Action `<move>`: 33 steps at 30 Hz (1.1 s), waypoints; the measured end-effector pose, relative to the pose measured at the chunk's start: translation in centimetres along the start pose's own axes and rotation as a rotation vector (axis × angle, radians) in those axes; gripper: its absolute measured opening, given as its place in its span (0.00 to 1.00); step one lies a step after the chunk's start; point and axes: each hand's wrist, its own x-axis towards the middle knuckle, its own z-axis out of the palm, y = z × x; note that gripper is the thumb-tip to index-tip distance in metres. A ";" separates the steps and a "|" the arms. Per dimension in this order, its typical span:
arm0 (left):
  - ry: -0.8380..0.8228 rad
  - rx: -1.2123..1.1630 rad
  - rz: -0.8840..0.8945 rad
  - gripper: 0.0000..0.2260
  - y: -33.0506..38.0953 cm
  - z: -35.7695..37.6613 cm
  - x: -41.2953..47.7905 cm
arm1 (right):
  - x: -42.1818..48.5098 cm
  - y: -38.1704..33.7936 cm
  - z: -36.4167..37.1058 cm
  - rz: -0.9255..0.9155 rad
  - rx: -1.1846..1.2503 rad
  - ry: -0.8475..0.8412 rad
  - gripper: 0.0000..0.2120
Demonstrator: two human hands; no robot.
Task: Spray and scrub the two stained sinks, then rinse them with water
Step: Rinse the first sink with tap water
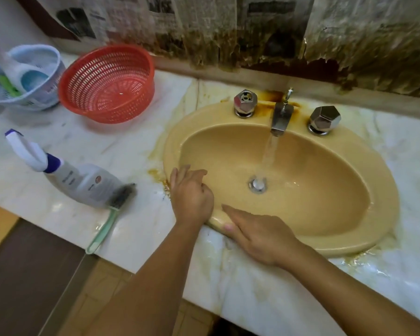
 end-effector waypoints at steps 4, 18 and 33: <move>0.045 -0.002 -0.035 0.21 -0.3 0.4 0.0 | 2.7 5.1 -2.4 0.402 0.184 -0.095 0.26; 0.100 -0.240 -0.147 0.20 -1.8 0.4 0.5 | 4.2 -1.3 -0.7 -0.102 0.697 -0.047 0.20; 0.056 -0.193 -0.174 0.26 -2.1 -0.1 1.3 | 12.8 4.6 -6.9 0.497 2.207 0.395 0.22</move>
